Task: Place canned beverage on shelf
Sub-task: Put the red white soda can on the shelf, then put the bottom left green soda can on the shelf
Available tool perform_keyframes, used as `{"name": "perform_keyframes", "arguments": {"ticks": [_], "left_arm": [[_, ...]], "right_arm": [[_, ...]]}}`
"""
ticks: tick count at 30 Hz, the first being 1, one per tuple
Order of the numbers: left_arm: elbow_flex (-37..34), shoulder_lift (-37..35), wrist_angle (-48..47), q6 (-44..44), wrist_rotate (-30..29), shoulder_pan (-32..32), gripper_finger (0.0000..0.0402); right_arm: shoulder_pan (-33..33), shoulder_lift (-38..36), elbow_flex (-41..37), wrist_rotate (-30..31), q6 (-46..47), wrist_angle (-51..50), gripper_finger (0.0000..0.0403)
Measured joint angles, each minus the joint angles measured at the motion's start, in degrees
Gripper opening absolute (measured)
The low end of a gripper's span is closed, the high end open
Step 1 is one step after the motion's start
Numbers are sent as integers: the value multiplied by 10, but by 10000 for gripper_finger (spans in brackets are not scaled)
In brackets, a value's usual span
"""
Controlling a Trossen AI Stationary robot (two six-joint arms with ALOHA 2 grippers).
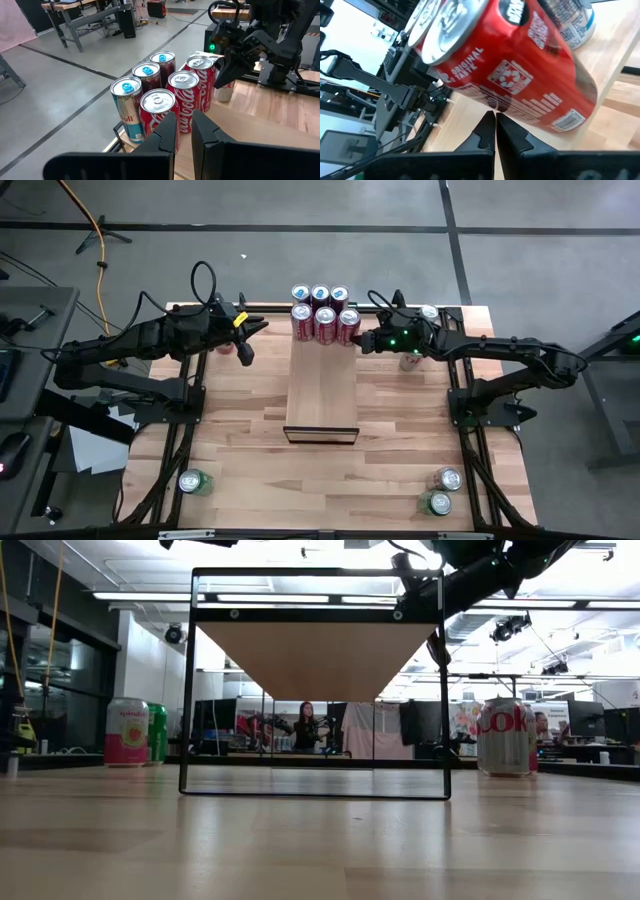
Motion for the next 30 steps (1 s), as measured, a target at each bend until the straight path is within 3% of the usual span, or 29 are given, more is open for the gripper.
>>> {"name": "perform_keyframes", "arguments": {"ticks": [11,17,26,30], "left_arm": [[0,0,10,12,0,0,0],[0,0,34,25,7,0,0],[0,-1,117,-3,127,-8,3],[0,-4,119,-15,140,-14,23]], "right_arm": [[0,0,0,2,-27,4,0],[0,-21,0,-70,-84,12,0],[38,-157,2,-86,-258,25,0],[60,-172,3,-73,-293,32,0]]}}
